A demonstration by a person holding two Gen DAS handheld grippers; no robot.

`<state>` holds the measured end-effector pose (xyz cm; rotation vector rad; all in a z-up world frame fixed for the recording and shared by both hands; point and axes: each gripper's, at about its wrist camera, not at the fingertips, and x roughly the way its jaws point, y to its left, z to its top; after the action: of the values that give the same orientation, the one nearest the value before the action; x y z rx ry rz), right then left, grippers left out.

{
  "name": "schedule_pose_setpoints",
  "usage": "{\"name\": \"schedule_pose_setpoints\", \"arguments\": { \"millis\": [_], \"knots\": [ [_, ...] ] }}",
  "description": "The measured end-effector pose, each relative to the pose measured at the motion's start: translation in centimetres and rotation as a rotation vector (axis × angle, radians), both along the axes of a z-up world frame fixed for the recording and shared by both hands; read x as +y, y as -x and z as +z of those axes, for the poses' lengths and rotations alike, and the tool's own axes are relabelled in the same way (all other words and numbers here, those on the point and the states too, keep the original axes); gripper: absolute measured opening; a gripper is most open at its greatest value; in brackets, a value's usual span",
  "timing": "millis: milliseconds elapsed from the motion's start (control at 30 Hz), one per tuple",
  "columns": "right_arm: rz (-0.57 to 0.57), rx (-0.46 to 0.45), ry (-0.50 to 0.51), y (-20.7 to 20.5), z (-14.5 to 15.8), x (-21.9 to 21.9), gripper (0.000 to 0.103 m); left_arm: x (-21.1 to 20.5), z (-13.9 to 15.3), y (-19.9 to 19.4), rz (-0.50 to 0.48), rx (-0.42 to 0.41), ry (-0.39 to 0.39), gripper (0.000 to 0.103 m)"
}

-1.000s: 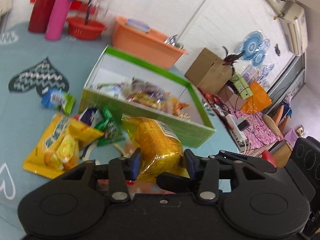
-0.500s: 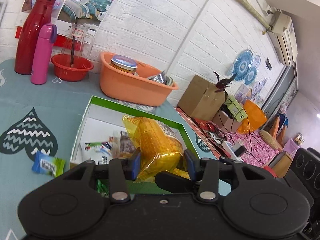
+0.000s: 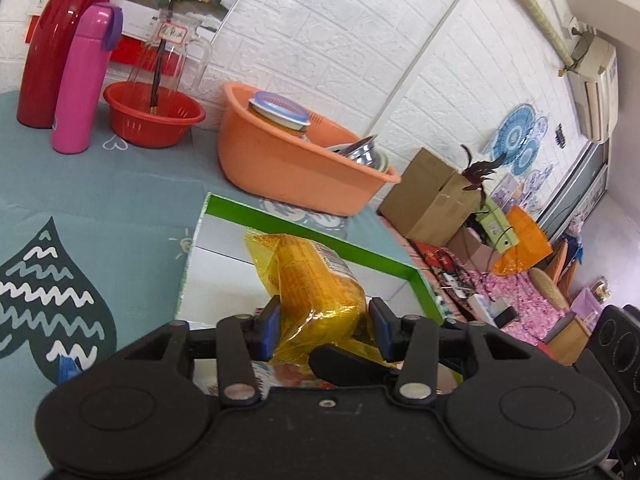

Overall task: Organize snacks
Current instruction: 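Carry the golden bag into the box and open both grippers, then move both grippers back down to the snack pile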

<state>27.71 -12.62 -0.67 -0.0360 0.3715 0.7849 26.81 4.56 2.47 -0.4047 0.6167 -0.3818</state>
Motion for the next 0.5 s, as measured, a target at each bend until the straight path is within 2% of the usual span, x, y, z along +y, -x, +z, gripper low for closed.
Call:
{"name": "schedule_pose_setpoints", "arguments": {
  "millis": [33,67,100,133,200,300,433,500],
  "knots": [
    [-0.009,-0.005,0.020,-0.3,-0.4,0.3,0.071,0.1,-0.3,-0.4,0.020,0.009,-0.025,0.081],
    [-0.025,-0.015,0.047,-0.5,-0.8,0.7,0.083,0.1,-0.5,-0.6,0.041,0.012,-0.046,0.095],
    [-0.049,-0.028,0.081,-0.6,-1.1,1.0,0.090,0.3,-0.5,-0.5,0.068,0.008,-0.066,0.103],
    [-0.076,-0.044,0.117,-0.7,-1.3,1.2,0.103,0.4,-0.5,-0.2,0.082,0.002,-0.076,0.103],
    [-0.086,-0.071,0.138,-0.3,-1.6,0.8,0.103,0.8,-0.3,0.5,0.081,-0.010,-0.075,0.103],
    [-0.075,-0.060,0.125,0.2,-1.4,-0.3,0.103,1.1,0.6,1.8,0.082,-0.010,-0.063,0.103],
    [-0.092,-0.021,0.058,1.8,-0.3,-2.1,0.103,1.0,2.5,4.7,0.070,-0.018,-0.030,0.103],
    [-0.091,-0.012,0.024,3.3,0.5,-3.2,0.103,0.5,3.7,6.7,0.061,-0.038,-0.039,0.103]
  ]
}}
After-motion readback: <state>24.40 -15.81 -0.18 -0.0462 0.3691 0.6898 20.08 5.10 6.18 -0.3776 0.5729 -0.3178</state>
